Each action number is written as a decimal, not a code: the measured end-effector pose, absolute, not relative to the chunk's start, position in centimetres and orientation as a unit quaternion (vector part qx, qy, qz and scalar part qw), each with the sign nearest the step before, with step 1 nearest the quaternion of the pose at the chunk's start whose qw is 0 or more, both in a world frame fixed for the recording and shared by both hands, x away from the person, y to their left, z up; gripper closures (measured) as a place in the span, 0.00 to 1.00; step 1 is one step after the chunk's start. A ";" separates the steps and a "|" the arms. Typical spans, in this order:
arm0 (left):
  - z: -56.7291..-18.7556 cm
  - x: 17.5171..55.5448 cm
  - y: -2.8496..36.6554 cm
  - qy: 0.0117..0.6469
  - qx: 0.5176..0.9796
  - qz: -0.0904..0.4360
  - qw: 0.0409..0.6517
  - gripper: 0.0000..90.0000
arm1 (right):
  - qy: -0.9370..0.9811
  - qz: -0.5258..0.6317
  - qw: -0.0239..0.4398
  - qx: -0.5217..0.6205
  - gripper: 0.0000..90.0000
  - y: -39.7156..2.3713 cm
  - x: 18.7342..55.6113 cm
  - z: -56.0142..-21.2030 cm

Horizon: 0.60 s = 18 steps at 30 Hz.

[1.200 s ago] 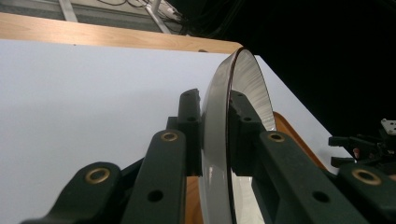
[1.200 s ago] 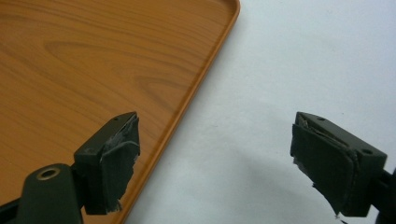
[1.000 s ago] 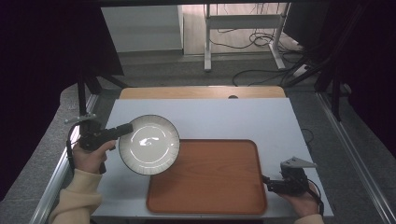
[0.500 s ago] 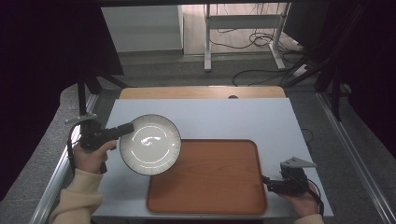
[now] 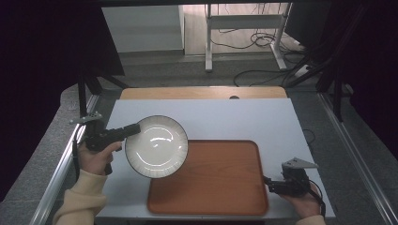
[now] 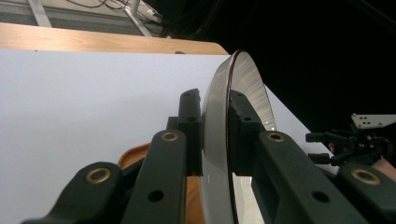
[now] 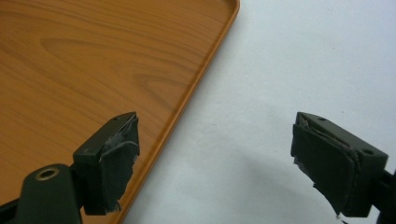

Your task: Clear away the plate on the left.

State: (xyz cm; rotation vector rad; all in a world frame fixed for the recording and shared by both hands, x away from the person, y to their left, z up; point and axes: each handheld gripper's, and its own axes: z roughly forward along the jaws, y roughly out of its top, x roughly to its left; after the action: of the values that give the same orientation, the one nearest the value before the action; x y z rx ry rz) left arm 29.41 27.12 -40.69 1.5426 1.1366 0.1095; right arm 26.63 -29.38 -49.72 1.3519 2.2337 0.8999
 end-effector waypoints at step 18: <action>-41.8 30.3 23.6 0.467 0.684 0.011 0.560 0.87 | 0.793 0.320 0.189 0.482 0.18 -29.4 26.7 -49.7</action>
State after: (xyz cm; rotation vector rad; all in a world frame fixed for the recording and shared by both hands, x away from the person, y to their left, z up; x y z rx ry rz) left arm 30.29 23.65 -41.84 1.6129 1.1000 0.0263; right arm 26.66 -29.37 -49.70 1.3554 2.2298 0.9008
